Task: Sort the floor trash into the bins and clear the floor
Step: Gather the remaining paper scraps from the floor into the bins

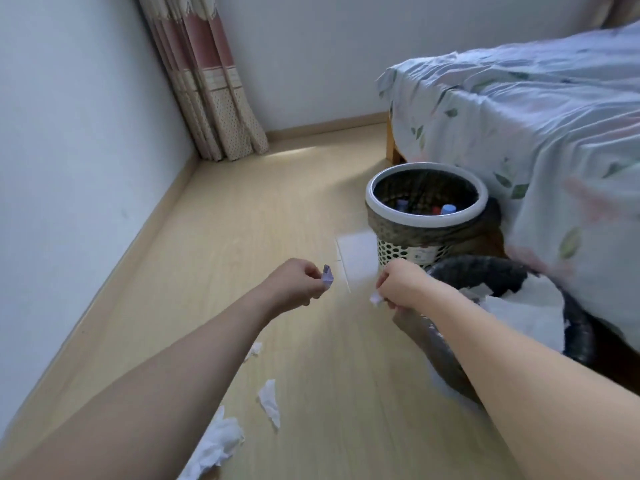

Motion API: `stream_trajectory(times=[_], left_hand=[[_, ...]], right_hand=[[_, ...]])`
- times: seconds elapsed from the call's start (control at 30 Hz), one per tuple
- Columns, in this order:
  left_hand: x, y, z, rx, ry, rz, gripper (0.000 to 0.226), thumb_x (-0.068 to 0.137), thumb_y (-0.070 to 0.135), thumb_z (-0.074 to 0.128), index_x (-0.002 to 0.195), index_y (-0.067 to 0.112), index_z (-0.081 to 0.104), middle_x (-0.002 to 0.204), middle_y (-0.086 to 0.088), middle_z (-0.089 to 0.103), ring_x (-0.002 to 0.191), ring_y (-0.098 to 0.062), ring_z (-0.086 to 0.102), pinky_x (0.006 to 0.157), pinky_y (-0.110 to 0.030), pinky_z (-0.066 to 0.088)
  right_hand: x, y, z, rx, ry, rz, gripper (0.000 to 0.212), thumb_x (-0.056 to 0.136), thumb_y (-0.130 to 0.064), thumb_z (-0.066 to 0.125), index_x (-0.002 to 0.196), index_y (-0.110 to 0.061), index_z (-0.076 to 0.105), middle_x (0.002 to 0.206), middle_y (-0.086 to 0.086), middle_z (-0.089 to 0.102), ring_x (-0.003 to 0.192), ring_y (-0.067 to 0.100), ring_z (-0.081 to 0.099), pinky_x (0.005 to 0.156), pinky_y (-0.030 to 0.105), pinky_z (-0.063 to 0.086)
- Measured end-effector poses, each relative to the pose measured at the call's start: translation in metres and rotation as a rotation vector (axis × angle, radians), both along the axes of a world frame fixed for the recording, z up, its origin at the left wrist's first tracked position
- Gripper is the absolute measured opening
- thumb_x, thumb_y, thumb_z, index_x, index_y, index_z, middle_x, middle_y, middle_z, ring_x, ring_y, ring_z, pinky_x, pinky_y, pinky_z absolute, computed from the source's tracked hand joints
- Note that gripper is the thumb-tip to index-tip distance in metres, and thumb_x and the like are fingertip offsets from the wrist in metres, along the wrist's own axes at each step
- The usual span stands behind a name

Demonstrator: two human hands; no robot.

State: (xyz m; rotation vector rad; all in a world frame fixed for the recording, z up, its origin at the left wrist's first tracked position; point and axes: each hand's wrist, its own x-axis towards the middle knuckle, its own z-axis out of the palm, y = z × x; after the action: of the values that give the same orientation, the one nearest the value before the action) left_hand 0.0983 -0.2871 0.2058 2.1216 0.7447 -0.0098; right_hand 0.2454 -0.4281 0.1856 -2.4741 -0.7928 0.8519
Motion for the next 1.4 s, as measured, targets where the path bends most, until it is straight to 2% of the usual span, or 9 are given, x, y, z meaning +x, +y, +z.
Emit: stream_trajectory(times=[0.07,0.3,0.37,0.43,0.6,0.93,1.03,1.17,1.4], left_hand=[[0.046,-0.041,0.005,-0.026,-0.043,-0.076,0.019,0.089,0.025,0.062,0.077,0.009,0.062,0.071,-0.003,0.06,0.062,-0.016,0.051,0.056,-0.019,0.042],[0.147,-0.146,-0.022,0.025,0.057,-0.275,0.028,0.082,0.032,0.06,0.076,0.006,0.067,0.073,-0.011,0.063,0.066,-0.022,0.056,0.063,-0.032,0.052],[0.155,-0.148,-0.026,0.06,0.066,-0.292,0.025,0.082,0.03,0.062,0.088,0.008,0.072,0.086,-0.009,0.071,0.077,-0.02,0.065,0.075,-0.037,0.058],[0.147,-0.128,-0.025,0.103,0.038,-0.244,0.021,0.084,0.025,0.06,0.092,0.009,0.071,0.089,-0.008,0.07,0.083,-0.02,0.066,0.077,-0.036,0.056],[0.074,-0.02,-0.028,0.234,0.126,-0.072,0.018,0.082,0.014,0.053,0.089,0.006,0.068,0.086,-0.009,0.068,0.081,-0.025,0.062,0.07,-0.032,0.05],[-0.093,0.179,-0.164,0.044,0.365,0.185,0.015,0.086,0.022,0.057,0.097,0.011,0.055,0.087,-0.006,0.062,0.07,-0.019,0.051,0.069,-0.031,0.044],[-0.087,0.186,-0.221,0.036,0.399,0.077,0.036,0.088,0.04,0.059,0.11,0.016,0.044,0.089,-0.003,0.062,0.073,-0.022,0.056,0.067,-0.032,0.044],[-0.085,0.185,-0.279,0.456,0.306,-0.003,0.022,0.098,0.031,0.04,0.114,0.016,0.045,0.103,-0.014,0.067,0.09,-0.037,0.063,0.068,-0.036,0.041],[-0.089,0.181,-0.306,0.558,0.096,0.112,0.014,0.089,0.015,0.053,0.101,0.009,0.057,0.086,-0.013,0.067,0.069,-0.04,0.062,0.055,-0.035,0.033]], right_hand=[[0.039,-0.042,0.011,-0.016,-0.084,-0.143,0.035,0.083,-0.022,0.074,0.109,-0.003,0.063,0.096,0.013,0.067,0.081,0.026,0.058,0.079,0.033,0.052],[0.084,-0.161,0.001,-0.118,-0.186,-0.45,0.007,0.086,-0.007,0.057,0.081,-0.003,0.059,0.07,0.008,0.048,0.061,0.023,0.043,0.056,0.024,0.037],[0.087,-0.16,-0.006,-0.127,-0.229,-0.411,0.011,0.089,-0.009,0.05,0.081,-0.007,0.058,0.079,0.01,0.056,0.07,0.025,0.053,0.06,0.027,0.044],[0.083,-0.14,-0.005,-0.153,-0.284,-0.35,0.022,0.092,-0.01,0.049,0.108,-0.005,0.063,0.106,0.013,0.064,0.098,0.03,0.061,0.08,0.031,0.049],[0.048,-0.068,-0.016,0.064,-0.332,-0.227,0.02,0.084,-0.013,0.047,0.091,-0.01,0.066,0.09,0.007,0.067,0.084,0.026,0.063,0.079,0.038,0.055],[-0.146,0.111,-0.16,-0.144,-0.059,0.387,0.049,0.093,-0.009,0.043,0.141,-0.015,0.037,0.138,0.008,0.048,0.121,0.026,0.052,0.093,0.033,0.045],[-0.172,0.136,-0.196,-0.225,-0.034,0.416,0.045,0.092,-0.01,0.049,0.136,-0.011,0.035,0.133,0.012,0.047,0.117,0.031,0.053,0.089,0.035,0.046],[-0.185,0.161,-0.233,-0.27,-0.034,0.462,0.029,0.091,-0.009,0.053,0.115,-0.012,0.038,0.118,0.015,0.05,0.108,0.033,0.057,0.075,0.035,0.044],[-0.173,0.169,-0.251,-0.286,0.004,0.396,0.009,0.092,-0.01,0.05,0.098,-0.015,0.046,0.113,0.01,0.054,0.105,0.028,0.055,0.071,0.028,0.033]])
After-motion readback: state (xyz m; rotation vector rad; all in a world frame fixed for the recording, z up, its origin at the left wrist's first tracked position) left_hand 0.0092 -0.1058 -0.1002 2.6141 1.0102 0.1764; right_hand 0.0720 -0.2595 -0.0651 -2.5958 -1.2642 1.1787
